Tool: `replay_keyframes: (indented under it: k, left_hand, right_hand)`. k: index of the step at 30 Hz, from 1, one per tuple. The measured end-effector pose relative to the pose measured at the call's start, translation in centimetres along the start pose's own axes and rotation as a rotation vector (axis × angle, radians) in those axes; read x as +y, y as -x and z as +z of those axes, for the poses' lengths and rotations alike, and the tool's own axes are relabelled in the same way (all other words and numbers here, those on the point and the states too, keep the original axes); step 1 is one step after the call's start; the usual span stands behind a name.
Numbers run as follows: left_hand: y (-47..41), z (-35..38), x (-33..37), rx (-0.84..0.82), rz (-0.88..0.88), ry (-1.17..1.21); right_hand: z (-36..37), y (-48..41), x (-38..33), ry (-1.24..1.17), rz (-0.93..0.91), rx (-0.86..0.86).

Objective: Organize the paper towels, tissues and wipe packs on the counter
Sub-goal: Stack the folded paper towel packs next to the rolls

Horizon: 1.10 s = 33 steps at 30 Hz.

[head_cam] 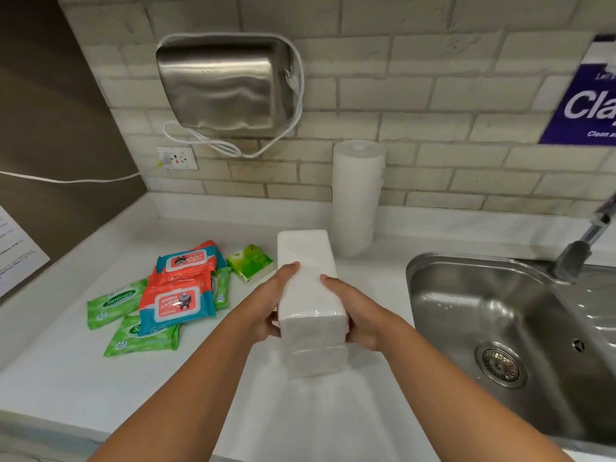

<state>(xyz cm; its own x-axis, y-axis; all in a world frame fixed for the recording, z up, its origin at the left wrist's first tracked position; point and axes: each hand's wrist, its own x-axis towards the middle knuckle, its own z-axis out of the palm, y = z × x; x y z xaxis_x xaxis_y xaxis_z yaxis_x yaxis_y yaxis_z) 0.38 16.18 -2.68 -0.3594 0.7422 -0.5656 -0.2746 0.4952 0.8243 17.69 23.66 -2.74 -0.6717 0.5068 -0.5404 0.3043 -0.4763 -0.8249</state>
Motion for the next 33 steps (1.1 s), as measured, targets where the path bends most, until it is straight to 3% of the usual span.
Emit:
replay_keyframes:
  k: [12,20,25,30,33]
  left_hand:
    - [-0.8,6.1,0.6,-0.167,0.017,-0.058]
    - [-1.9,7.2,1.1,-0.159,0.022,-0.062]
    - [-1.7,6.3,1.4,-0.176,0.022,-0.074]
    - [-2.9,4.9,2.5,-0.105,0.067,-0.186]
    - [-4.0,2.8,4.0,0.01,0.205,-0.318]
  right_hand:
    - [-4.2,1.6,1.6,-0.127,-0.116,0.166]
    - [-5.1,0.7,0.9,-0.161,-0.132,0.231]
    - [-4.9,1.3,-0.8,-0.019,-0.156,0.36]
    - [-3.1,3.4,-5.7,0.227,-0.387,0.619]
    - [-0.7,3.3,-8.0,0.461,-0.513,0.734]
